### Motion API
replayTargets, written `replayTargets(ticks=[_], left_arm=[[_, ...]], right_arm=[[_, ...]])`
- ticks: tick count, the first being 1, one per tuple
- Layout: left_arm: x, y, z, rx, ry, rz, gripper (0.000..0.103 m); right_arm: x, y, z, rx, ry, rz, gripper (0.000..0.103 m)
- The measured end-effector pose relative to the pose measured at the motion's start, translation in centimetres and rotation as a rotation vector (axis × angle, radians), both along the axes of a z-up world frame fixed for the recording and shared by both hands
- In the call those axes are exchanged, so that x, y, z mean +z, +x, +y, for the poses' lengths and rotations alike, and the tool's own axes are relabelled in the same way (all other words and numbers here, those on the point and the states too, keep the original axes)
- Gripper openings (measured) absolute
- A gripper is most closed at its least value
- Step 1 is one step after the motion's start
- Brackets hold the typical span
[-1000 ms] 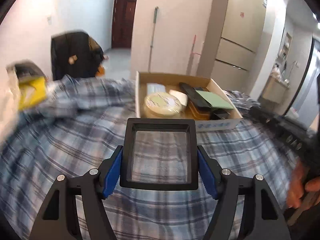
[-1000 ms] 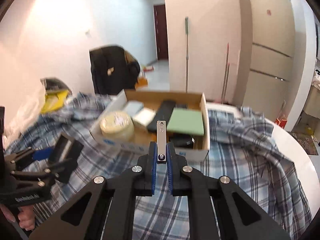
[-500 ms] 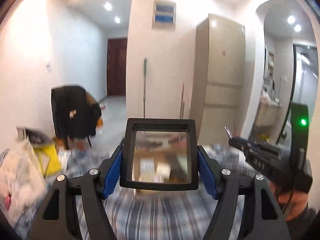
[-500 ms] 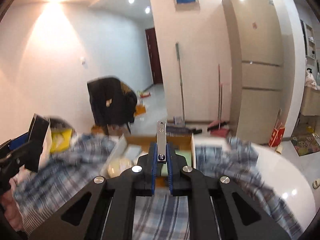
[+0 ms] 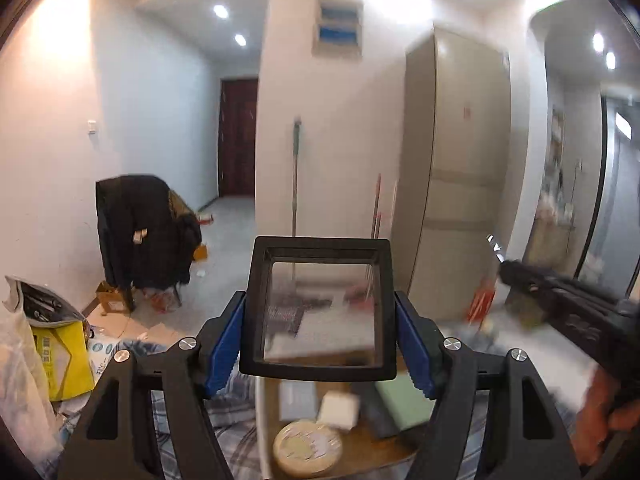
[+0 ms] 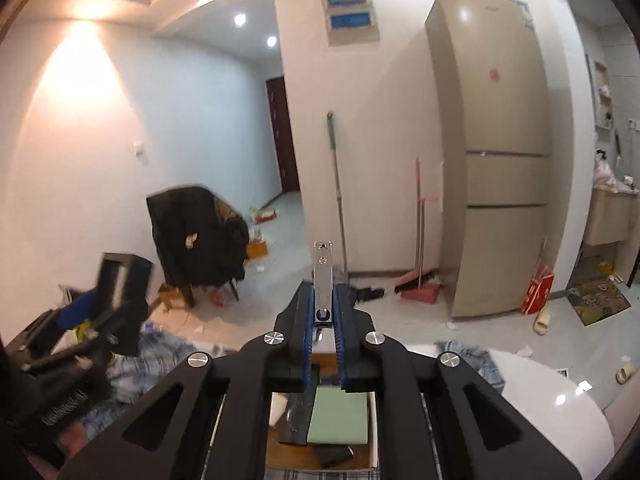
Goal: Organize rigid objects
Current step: 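Carry the frame and nail clipper over the cardboard box with both tools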
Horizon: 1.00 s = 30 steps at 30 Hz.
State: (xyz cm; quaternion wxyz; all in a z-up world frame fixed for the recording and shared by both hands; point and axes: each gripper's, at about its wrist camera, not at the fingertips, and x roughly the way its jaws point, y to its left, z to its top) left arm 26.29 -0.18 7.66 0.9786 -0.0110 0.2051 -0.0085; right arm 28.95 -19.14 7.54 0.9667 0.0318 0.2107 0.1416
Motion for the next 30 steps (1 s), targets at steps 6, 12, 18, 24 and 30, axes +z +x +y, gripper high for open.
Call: replayTargets(ticks=[6,12,18,24,30], left_arm=[[-4.2,4.6,2.0,-0.062,-0.042,0.167,0.072],[-8.6,7.6,1.5,-0.085,-0.071,0.288,0.072],[-13.0,9.4,0.3,-0.085,-0.144,0.373,0.072],[-14.3,10.2,-0.5,-0.038,-0.085,0.371,0.072],[-14.7,9.7,-1.0,-0.023,-0.094,0.384,0.072]], right_arm=[[-5.9,3.7,0.5,0.027,-0.005,0.213,0.009],[-8.4,4.4,1.6,0.031,-0.097,0.264,0.009],[-10.7,5.9,1.9,0.035,-0.122,0.363,0.009],[-12.0,6.7,1.6,0.036,-0.122,0.425,0.009],[-13.1,6.9,2.0,0.057,-0.147,0.460,0.009]])
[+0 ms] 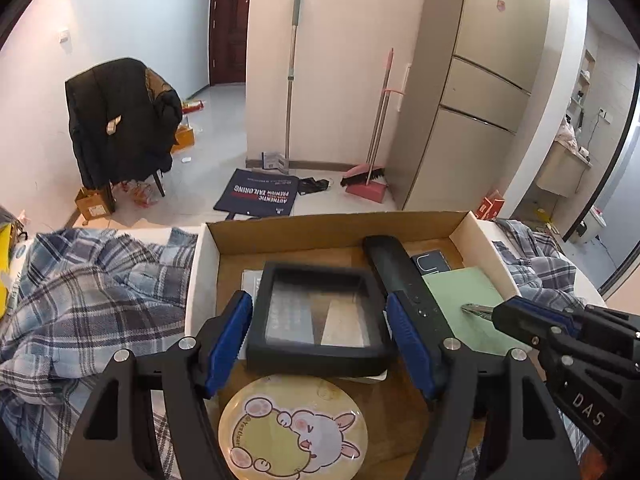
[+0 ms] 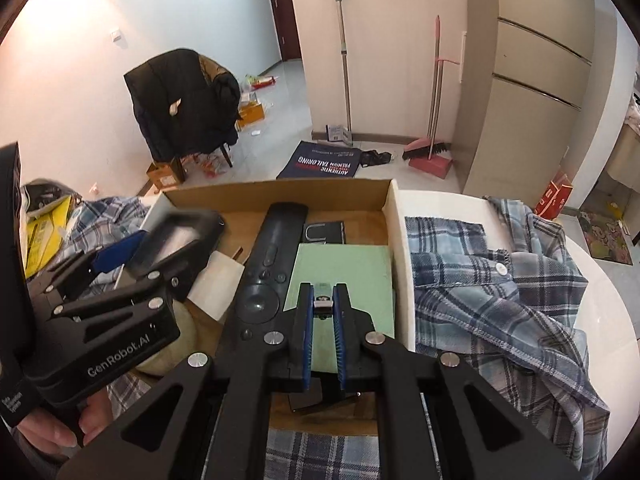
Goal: Organize rigid objects
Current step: 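Lower the frame and nail clipper into the box and open both tools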
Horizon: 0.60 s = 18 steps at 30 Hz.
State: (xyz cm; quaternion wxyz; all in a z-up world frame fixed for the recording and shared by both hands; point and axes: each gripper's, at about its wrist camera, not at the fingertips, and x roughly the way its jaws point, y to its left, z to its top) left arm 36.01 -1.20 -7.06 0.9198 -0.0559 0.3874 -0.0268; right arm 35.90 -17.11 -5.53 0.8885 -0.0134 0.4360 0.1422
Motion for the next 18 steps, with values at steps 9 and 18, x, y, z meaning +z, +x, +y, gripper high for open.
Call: replayTargets(ticks=[9,18], left_arm=[[0.9,-0.6,0.8,0.026,-0.069,0.003,0.073],[4.6,-3.1,0.9,0.098,0.008,-0.206,0.089]], right_arm=[[0.1,0.1,-0.7,-0.006,0.047,0.012,0.009],[-1.4,0.5,0.4,0.035,0.061,0.082,0.009]])
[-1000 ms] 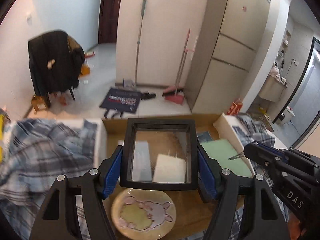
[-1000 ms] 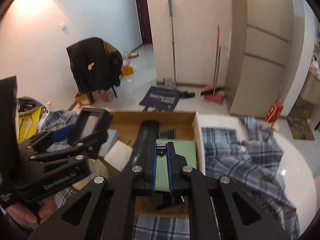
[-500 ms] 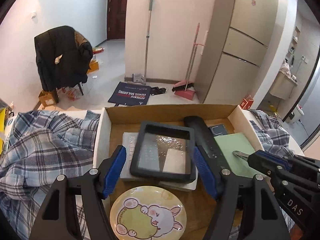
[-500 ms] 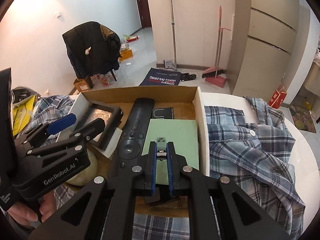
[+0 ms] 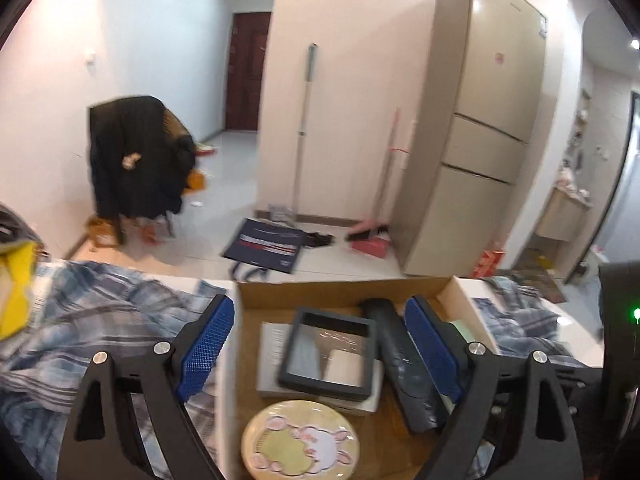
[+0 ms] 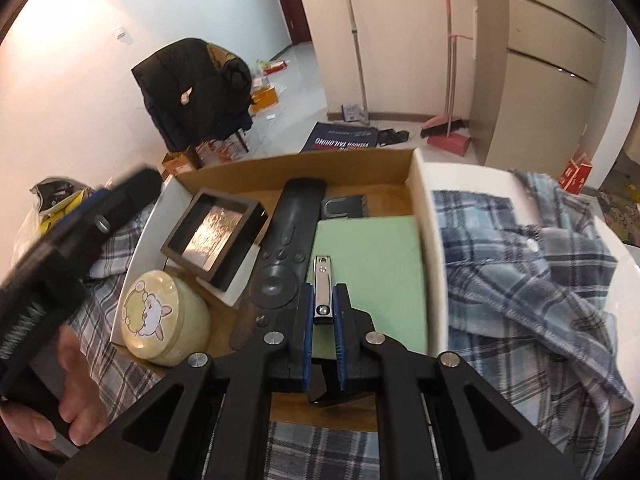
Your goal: Organize rigid objects
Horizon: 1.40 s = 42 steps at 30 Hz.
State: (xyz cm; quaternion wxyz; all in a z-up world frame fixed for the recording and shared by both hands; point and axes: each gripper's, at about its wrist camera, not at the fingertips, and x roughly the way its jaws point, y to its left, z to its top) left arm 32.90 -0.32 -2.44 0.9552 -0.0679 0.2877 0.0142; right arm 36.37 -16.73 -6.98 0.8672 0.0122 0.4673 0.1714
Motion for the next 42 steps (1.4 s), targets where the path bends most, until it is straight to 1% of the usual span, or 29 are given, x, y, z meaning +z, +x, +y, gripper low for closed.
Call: replayTargets(ticks=[1,2,4,5,8,9,11,12,13,14,15,18,21,23,24,26,27,28,30,31,32,33,34,36,38,40,42], left_arm=[[0.3,0.0,0.1,0.014,0.001,0.002,0.089],[0.5,-0.1,0.2,0.013,-0.014,-0.002,0.089],[0.8,-0.4,0.4,-0.002,-0.042,-0.019,0.089],[0.9,-0.5,0.4,-0.006,-0.044,-0.026,0.089],[1.3,-0.8,-0.2,-0.036,0.000,-0.033,0.089],[1.4,-0.8,-0.5,-0.038,0.020,-0.040,0.089],[1.7,-1.1,-0.9,-0.040,0.047,-0.058,0.089],[1.9,-1.2,-1.0,-0.047,0.049,-0.059,0.089],[2.1,-1.2,-1.1,-0.051,0.050,-0.050,0.089],[2.2,-1.3,-1.0,-0.052,0.052,-0.044,0.089],[2.8,-1.5,-0.9,-0.053,0.051,-0.051,0.089],[4.5,-2.7,-0.4,-0.055,0.036,-0.118,0.089],[6.2,-4.1,0.0,-0.039,0.040,-0.178,0.089],[7.6,-5.2,0.2,-0.028,0.053,-0.225,0.089],[8.3,-5.9,0.2,-0.023,0.062,-0.253,0.089],[9.7,-7.4,0.3,-0.016,0.088,-0.306,0.089],[10.5,-8.3,0.2,-0.005,0.108,-0.331,0.089],[11.5,-9.4,0.1,0.006,0.126,-0.368,0.089],[13.6,-12.2,0.2,0.012,0.141,-0.472,0.089],[14.3,-13.3,0.2,0.015,0.146,-0.507,0.092],[15.1,-14.5,0.3,0.024,0.147,-0.543,0.103],[15.7,-15.5,0.5,0.034,0.141,-0.573,0.103],[16.3,-16.5,0.7,0.046,0.124,-0.596,0.103],[17.3,-18.1,1.3,0.055,0.078,-0.624,0.103],[18.1,-19.5,1.9,0.051,0.023,-0.656,0.103],[18.7,-20.4,2.2,0.053,0.008,-0.661,0.103],[19.3,-21.4,2.3,0.057,0.016,-0.672,0.103]], right_arm=[[-0.1,0.0,0.1,0.004,-0.006,0.000,0.009],[-0.1,-0.1,0.3,0.009,-0.011,-0.001,0.009],[-0.1,-0.2,0.5,0.019,-0.020,-0.003,0.009],[-0.1,-0.2,0.5,0.024,-0.024,-0.006,0.009],[0.0,-0.3,0.7,0.028,-0.039,-0.008,0.010],[0.1,-0.3,0.6,0.024,-0.037,-0.008,0.014],[0.4,-0.5,0.7,0.028,-0.031,-0.014,0.025],[0.6,-0.5,0.6,0.028,-0.032,-0.023,0.038],[0.9,-0.6,0.6,0.028,-0.033,-0.035,0.054],[1.3,-0.7,0.6,0.030,-0.033,-0.049,0.058],[1.7,-0.9,0.6,0.033,-0.036,-0.067,0.058],[3.3,-1.5,0.2,0.007,-0.033,-0.124,0.058],[5.6,-2.5,-0.4,-0.033,-0.004,-0.221,0.058],[7.3,-3.6,-0.8,-0.063,-0.007,-0.309,0.058],[8.2,-4.3,-1.0,-0.081,-0.015,-0.363,0.060],[9.8,-5.3,-1.5,-0.118,-0.036,-0.445,0.077],[10.8,-5.8,-1.7,-0.137,-0.050,-0.481,0.091],[11.6,-6.4,-2.0,-0.151,-0.053,-0.516,0.097],[13.5,-8.0,-2.6,-0.163,-0.040,-0.594,0.098],[14.3,-8.6,-2.7,-0.163,-0.032,-0.621,0.098],[15.1,-9.3,-2.9,-0.169,-0.022,-0.648,0.099],[15.8,-10.0,-3.2,-0.181,-0.009,-0.673,0.103],[16.6,-10.6,-3.4,-0.193,0.007,-0.699,0.103],[17.7,-12.0,-3.7,-0.207,0.043,-0.741,0.103],[18.8,-12.9,-4.2,-0.192,0.078,-0.750,0.103],[19.7,-13.8,-4.5,-0.182,0.108,-0.748,0.103],[20.6,-14.9,-5.0,-0.201,0.134,-0.781,0.103]])
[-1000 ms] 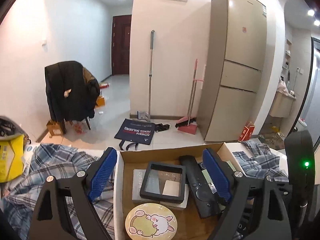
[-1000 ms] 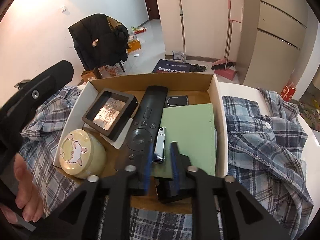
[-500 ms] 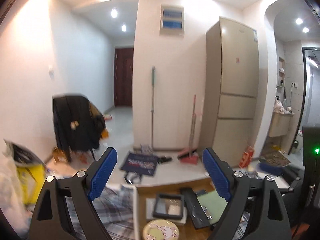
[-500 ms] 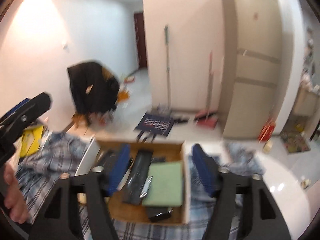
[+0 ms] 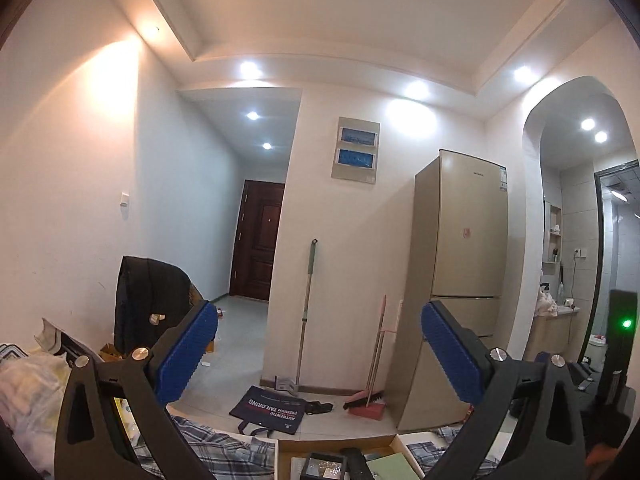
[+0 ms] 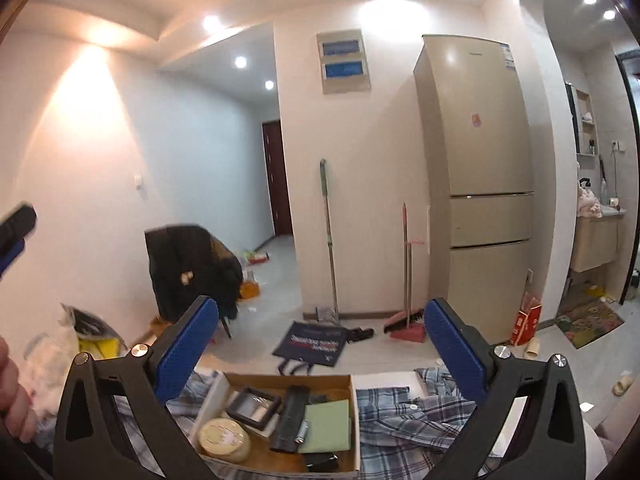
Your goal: Organize rigid objects
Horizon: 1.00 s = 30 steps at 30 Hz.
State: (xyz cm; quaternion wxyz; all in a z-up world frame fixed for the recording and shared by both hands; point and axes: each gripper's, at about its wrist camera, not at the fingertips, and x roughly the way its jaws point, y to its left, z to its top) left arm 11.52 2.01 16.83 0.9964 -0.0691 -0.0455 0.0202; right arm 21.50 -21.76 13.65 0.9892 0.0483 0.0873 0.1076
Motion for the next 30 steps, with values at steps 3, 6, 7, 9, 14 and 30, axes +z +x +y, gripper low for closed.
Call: replayTargets(ticks=[3,6,7,9,14,30], left_arm=[[0.8,-1.1,-0.7,0.011,0.024,-0.025,0.103],[1.3,-1.8,-0.9,0.002,-0.008,0.020,0.103],[1.1,-2.0,-0.8,-0.014,-0.033,0.062,0.103],[0.6,-2.8,-0.2,-0.066,-0.075,0.106,0.103],[-0.8,-7.1,0.3,-0.123,-0.076,0.126,0.103],[-9.1,-14.6,-1.1,-0.010,0.138,-0.019,0.103]], right_arm=[[1.4,-1.7,-0.3,-0.021,0.017,-0.037,0.103],[2.6,-4.0,-0.4,-0.021,0.003,-0.076,0.103],[2.8,-4.9,-0.3,-0.023,-0.004,-0.092,0.103],[3.0,-7.0,-0.5,-0.041,0.001,-0.132,0.103],[2.2,-12.1,-0.4,-0.034,-0.018,-0.186,0.103],[-4.2,-15.7,-2.5,-0.074,0.030,-0.157,0.103]])
